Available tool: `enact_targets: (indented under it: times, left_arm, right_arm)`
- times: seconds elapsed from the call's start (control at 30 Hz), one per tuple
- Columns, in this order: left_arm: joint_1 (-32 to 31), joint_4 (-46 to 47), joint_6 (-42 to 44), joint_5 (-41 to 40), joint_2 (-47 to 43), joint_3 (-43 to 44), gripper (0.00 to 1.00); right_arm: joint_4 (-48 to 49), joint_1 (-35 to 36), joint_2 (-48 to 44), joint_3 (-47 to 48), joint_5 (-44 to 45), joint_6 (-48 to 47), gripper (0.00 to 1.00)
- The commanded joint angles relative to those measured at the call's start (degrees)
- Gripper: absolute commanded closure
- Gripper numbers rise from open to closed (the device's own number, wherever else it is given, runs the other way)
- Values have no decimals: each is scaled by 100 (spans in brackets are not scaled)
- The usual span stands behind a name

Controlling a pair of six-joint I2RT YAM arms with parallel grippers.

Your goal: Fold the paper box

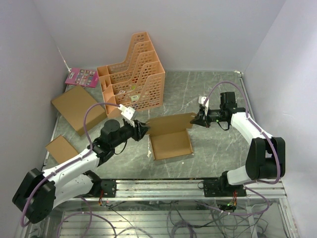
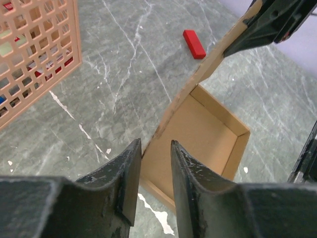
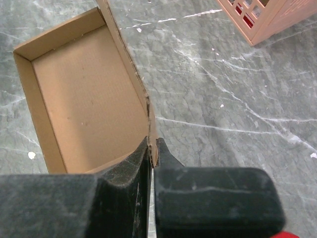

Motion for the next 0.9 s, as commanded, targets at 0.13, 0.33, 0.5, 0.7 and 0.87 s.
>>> enact_targets:
  times: [0.13,0.33,0.5,0.7,0.87]
  left_arm:
    - [1,123,341,376,392,380,67]
    - [1,121,426,403,479,465,86]
    - [1,184,587,511,504,436,93]
    - [1,141,971,494,387,384,93]
    - [1,-124,1213,485,395,513,93]
  right_arm:
    - [-113,23,45,152,-167,-12,100]
    - [-138,22,62,173,-176,-33,100]
    - [-221,22,97,207,-209,-39,94]
    - [-396,-3,48,296,-229,-117,68]
    - [-457,-62,-41,390,-302,-24,68]
